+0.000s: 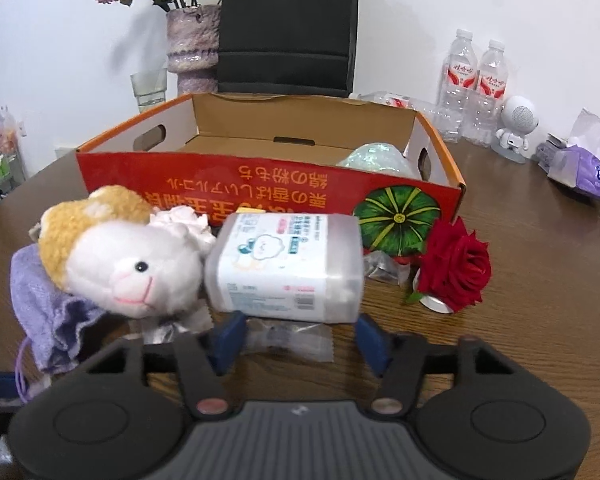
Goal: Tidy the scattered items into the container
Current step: 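Grasp a small clear packet with the left gripper while the right grasps another packet, then carry both clear packets over the box and open both grippers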
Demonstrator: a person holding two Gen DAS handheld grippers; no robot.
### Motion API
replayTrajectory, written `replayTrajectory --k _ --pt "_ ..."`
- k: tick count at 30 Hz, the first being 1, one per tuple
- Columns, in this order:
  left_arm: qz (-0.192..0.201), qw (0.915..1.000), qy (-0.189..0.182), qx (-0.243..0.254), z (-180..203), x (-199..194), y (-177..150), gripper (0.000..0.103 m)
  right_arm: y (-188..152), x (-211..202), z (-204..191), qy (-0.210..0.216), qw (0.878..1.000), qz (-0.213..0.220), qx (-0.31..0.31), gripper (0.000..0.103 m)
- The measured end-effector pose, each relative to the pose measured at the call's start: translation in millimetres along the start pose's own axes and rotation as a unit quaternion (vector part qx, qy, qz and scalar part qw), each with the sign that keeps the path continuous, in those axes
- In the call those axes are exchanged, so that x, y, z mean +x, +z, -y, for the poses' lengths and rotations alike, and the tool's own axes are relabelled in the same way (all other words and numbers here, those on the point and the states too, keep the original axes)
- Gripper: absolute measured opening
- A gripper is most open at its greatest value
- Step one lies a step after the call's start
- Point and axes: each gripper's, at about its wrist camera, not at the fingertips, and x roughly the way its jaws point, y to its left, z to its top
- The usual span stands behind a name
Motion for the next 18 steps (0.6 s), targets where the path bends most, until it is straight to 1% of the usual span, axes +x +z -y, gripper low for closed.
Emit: replayTrajectory --k 1,2,6,8,9,10,12,14,18 --pt "0.000 1.0000 -0.002 -0.002 -1 -1 0 0.021 -1 -2 0 0.003 1.000 -0.001 -0.002 0.036" --pt "0.000 1.0000 -0.006 -0.006 -2 -1 0 0.021 -2 -4 1 0.007 1.000 -0.002 -0.003 0.030" --pt "-0.002 0.9993 -0.027 -0.026 -9 -5 -2 0.020 -9 -16 3 0.017 1.000 -0.003 -0.008 0.024" --pt "-0.002 0.9987 -0.037 -0.036 -13 -8 -4 0.020 -14 -23 4 0.022 1.000 -0.003 -0.007 0.020" --pt "-0.001 0.9983 -0.042 -0.040 -15 -10 -4 0.020 -16 -27 4 0.026 1.000 -0.002 -0.006 0.016" --pt "0.001 0.9980 -0.046 -0.044 -17 -14 -5 0.020 -17 -31 5 0.029 1.000 -0.003 -0.004 0.007" --pt "0.009 0.9975 -0.050 -0.050 -20 -23 -5 0.020 -19 -39 8 0.037 0.999 -0.004 0.004 0.006" --pt "0.021 0.9968 -0.054 -0.056 -23 -34 -4 0.020 -20 -45 10 0.036 0.999 0.001 0.006 0.006" --pt "0.054 0.9942 -0.066 -0.066 -30 -57 10 0.020 -15 -60 12 0.043 0.999 0.014 0.014 0.006"
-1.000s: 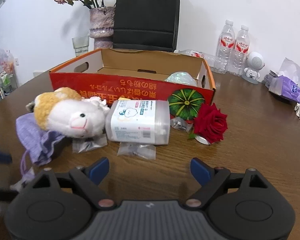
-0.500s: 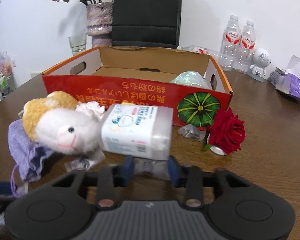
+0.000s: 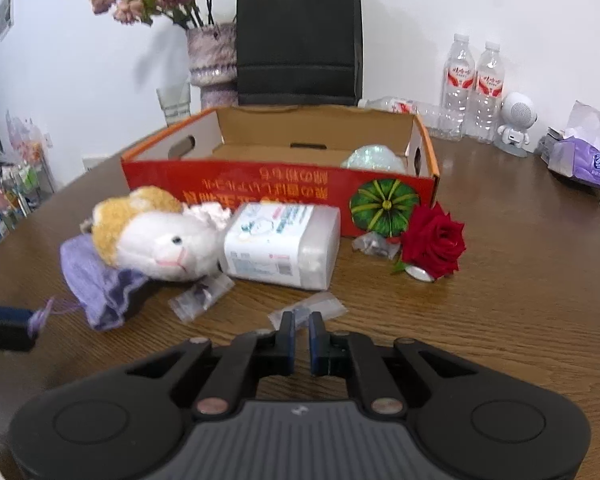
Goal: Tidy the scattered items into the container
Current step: 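Carry both clear packets over the box and open both grippers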
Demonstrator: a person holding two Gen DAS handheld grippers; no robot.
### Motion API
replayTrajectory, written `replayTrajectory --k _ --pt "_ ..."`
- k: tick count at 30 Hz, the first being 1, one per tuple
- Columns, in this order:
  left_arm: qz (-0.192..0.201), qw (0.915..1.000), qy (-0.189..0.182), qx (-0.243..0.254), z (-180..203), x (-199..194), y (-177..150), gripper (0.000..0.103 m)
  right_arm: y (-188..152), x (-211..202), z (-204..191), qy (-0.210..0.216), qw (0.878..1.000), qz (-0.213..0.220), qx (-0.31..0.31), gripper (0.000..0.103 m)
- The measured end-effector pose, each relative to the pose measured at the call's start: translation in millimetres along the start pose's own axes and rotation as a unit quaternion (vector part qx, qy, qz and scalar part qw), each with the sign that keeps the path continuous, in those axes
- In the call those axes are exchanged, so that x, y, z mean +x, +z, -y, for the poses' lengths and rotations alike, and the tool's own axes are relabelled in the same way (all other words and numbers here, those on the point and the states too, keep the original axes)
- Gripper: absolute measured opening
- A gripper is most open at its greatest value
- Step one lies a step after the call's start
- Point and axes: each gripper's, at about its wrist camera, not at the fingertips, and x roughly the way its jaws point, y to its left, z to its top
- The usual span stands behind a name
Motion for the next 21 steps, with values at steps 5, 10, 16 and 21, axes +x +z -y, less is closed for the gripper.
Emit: replayTrajectory --k 5,10,16,21 --pt "0.046 0.9986 -0.016 0.022 10 -18 38 0.020 22 -17 -9 0.005 0.999 0.032 -0.016 0.014" --pt "0.096 0.9934 0.004 0.063 23 -12 87 0.020 55 -17 -16 0.002 0.998 0.060 -0.028 0.015" --pt "0.096 0.9939 0.030 0.046 10 42 140 0.020 98 4 -13 -0.014 0.997 0.077 -0.024 0.033" --pt "0.067 0.9953 0.063 0.030 -11 104 162 0.021 122 44 -7 -0.026 0.998 0.057 -0.019 0.042"
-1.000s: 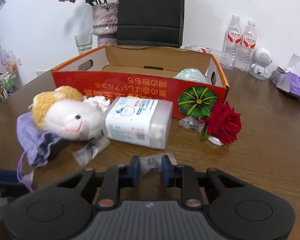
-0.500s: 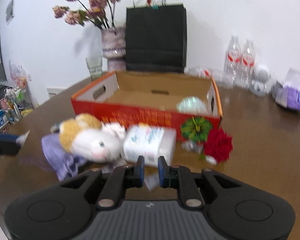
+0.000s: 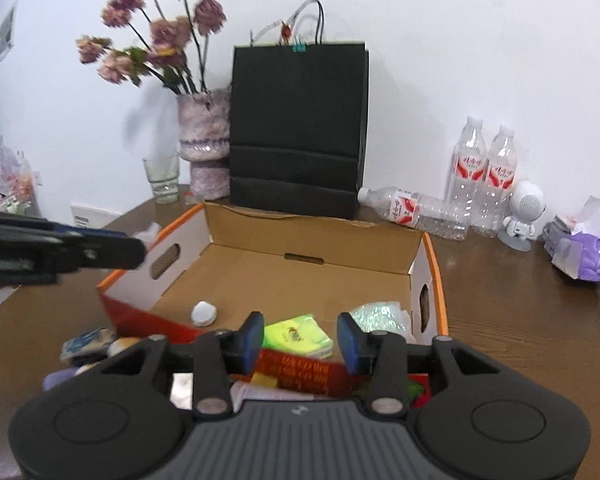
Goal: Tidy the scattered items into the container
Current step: 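Carry both clear packets over the box and open both grippers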
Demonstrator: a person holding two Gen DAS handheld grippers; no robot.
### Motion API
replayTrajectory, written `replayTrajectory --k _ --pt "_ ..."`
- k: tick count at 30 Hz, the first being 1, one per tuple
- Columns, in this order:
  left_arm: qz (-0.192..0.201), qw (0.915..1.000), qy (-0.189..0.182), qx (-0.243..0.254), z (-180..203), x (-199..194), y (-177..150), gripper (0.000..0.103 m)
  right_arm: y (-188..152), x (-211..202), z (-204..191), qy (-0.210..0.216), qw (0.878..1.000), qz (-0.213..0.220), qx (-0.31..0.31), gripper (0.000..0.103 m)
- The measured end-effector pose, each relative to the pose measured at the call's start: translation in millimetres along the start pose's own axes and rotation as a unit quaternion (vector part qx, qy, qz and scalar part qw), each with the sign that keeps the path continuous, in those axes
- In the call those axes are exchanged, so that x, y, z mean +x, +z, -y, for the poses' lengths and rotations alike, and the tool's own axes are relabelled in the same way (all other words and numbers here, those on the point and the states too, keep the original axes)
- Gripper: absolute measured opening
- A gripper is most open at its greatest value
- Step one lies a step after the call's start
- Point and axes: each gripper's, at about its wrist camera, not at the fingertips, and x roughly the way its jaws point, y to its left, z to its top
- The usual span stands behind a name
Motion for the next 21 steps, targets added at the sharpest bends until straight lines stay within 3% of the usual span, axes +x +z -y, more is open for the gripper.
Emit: replayTrajectory --k 3,5,6,7,8,9,11,13,16,21 --pt "-0.026 0.9995 0.010 -0.011 -13 34 0 0.021 5 26 1 -0.008 1.000 -0.014 -0.002 0.052" --pt "-0.038 0.9988 0.024 -0.017 -19 51 0 0.025 6 42 2 -0.009 1.000 -0.022 0.000 0.065" --pt "-0.043 0.9984 0.029 -0.021 -23 57 -1 0.034 7 50 2 -0.009 1.000 -0.028 0.001 0.068" --pt "-0.046 0.9980 0.032 -0.029 -27 62 -1 0.050 7 56 3 -0.009 0.999 -0.032 0.002 0.076" --pt "-0.048 0.9974 0.036 -0.040 -32 65 0 0.058 7 61 4 -0.008 0.999 -0.035 0.005 0.087" --pt "-0.047 0.9970 0.039 -0.047 -36 64 0 0.068 6 65 5 -0.008 0.999 -0.035 0.008 0.089" --pt "-0.039 0.9970 0.043 -0.051 -40 60 0 0.073 4 69 7 -0.005 0.999 -0.034 0.011 0.089" --pt "-0.033 0.9971 0.045 -0.052 -43 51 0 0.088 2 68 8 -0.003 0.999 -0.035 0.013 0.089" --pt "-0.021 0.9981 0.042 -0.040 -39 31 -4 0.098 -2 56 8 -0.004 1.000 -0.029 0.010 0.089" --pt "-0.015 0.9990 0.040 -0.011 -29 -7 -23 0.103 -19 20 7 0.002 1.000 -0.017 -0.004 0.090"
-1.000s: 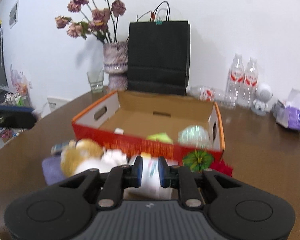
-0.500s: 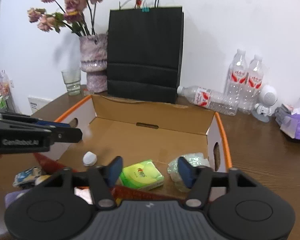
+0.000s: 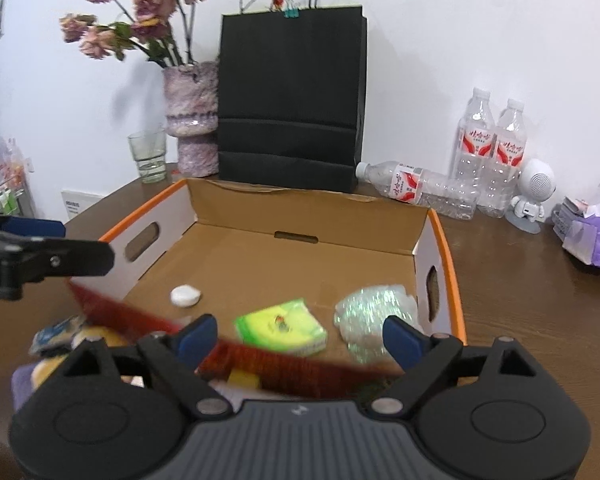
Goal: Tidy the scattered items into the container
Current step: 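Carry both clear packets over the box and open both grippers, then grasp the plush sheep toy with the left gripper while the right grasps the white container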
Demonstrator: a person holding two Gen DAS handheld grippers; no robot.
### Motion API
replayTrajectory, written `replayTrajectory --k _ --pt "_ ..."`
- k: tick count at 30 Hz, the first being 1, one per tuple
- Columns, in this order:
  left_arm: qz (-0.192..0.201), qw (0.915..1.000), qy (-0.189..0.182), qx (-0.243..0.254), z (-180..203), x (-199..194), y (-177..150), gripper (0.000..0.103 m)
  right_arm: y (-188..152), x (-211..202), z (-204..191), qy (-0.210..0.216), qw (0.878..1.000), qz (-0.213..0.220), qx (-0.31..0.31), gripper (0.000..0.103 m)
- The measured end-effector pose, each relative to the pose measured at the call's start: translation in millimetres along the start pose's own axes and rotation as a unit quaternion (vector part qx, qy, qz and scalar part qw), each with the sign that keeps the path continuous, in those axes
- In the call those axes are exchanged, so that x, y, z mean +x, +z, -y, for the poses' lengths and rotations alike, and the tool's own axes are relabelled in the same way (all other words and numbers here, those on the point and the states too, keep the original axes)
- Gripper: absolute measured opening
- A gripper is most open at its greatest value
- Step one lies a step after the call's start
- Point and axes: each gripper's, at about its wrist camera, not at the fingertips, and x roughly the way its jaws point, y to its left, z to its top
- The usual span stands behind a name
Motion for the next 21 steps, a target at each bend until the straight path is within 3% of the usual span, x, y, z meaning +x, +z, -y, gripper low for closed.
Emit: replayTrajectory --k 5,9,11,13,15,17,21 --pt "-0.017 0.9998 -0.008 -0.006 3 -20 -25 0.103 -26 -25 -4 -0.003 1.000 -0.009 -0.002 0.090" --pt "-0.048 0.9979 -0.006 -0.042 2 -8 -40 0.103 -43 -16 -10 -0.004 0.999 -0.039 0.014 0.090" --pt "-0.073 0.9945 -0.011 -0.074 -2 4 -45 0.098 -48 -8 -14 -0.005 0.999 -0.045 0.025 0.091" --pt "-0.097 0.9893 -0.021 -0.107 -9 17 -50 0.085 -50 -2 -15 -0.003 0.998 -0.043 0.044 0.095" --pt "-0.116 0.9836 -0.025 -0.136 -14 28 -56 0.082 -50 4 -17 -0.002 0.997 -0.047 0.057 0.096" --pt "-0.123 0.9786 -0.031 -0.162 -20 34 -62 0.080 -49 10 -21 -0.003 0.997 -0.058 0.058 0.096" --pt "-0.123 0.9751 -0.034 -0.182 -23 36 -68 0.062 -57 23 -31 -0.025 0.995 -0.086 0.037 0.095"
